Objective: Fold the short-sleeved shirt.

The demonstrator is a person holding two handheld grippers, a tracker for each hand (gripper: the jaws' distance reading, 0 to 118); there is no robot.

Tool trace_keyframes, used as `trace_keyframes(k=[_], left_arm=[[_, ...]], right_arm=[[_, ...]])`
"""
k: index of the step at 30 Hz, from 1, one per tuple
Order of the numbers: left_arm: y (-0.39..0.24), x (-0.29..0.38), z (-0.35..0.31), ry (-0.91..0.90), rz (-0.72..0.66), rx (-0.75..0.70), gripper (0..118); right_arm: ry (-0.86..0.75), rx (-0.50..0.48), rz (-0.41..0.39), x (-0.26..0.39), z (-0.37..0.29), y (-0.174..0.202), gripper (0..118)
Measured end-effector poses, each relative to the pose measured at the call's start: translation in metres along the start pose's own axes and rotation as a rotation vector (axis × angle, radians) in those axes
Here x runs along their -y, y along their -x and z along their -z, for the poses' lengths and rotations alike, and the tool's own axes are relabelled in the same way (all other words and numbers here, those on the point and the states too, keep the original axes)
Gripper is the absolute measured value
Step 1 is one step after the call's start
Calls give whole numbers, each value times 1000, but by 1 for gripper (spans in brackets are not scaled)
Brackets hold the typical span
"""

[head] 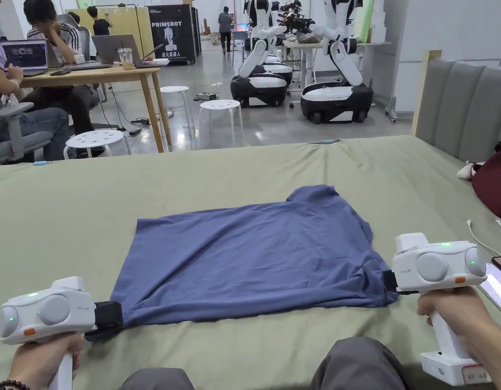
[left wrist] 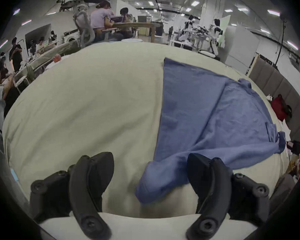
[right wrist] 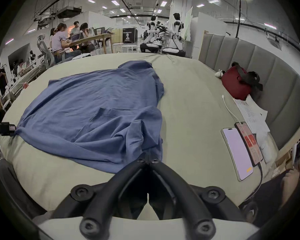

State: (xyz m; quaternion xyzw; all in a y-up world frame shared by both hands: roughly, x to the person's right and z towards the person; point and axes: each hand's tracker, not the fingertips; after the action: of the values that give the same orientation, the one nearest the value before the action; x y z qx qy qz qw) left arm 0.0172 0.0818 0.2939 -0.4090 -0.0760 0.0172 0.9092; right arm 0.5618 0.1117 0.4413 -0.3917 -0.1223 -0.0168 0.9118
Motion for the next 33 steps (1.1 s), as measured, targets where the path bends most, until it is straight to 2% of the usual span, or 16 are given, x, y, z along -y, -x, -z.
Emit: trace_keyframes(k=[3,4,7,8,10,11,12,14,15,16,19,22,24,26,31,33], left_arm=[[-3,8,2,14,34,-12,54],[-5,8,-1,-5,52,-17,40],[-7,2,-8,-10,58,19,24],[-9,-1,-10,-23,70,0,6],[-10,-3,-10,-11,81,-2,6],[-10,-2,-10,-11,86,-4,6],[-11,-2,-10,-10,89,-4,6],[-10,-2,-11,-11,81,-3,6],[-9,-1,-11,-12,75,0,6],[-9,-1,-11,-12,70,2,6],[-8,-1,-11,-10,67,6,6],[-8,-2,-9,-4,66,6,6],[-9,-3,-9,-3,69,5,6],[-9,-3,-9,-3,73,6,6],[-5,-8,-11,6,70,20,6],[-2,-16,-12,15,57,33,6]], right_arm=[[11,2,3,1,0,-2,0],[15,2,3,2,0,-3,0],[20,-1,8,2,2,-5,0],[20,-3,12,3,3,-6,0],[18,-14,21,1,6,-7,1],[10,-27,19,1,8,-7,14],[-3,-43,14,0,10,-6,42],[-2,-49,11,-1,17,-5,111],[7,-54,12,-2,20,-5,117],[7,-54,15,-4,22,-5,113],[34,-53,32,-9,32,-6,82],[83,-68,26,-8,47,-9,61],[109,-100,10,-5,52,-9,31],[105,-99,-11,-1,52,-6,13],[59,-99,-62,-6,37,-3,8],[12,-105,-37,-14,31,-9,8]])
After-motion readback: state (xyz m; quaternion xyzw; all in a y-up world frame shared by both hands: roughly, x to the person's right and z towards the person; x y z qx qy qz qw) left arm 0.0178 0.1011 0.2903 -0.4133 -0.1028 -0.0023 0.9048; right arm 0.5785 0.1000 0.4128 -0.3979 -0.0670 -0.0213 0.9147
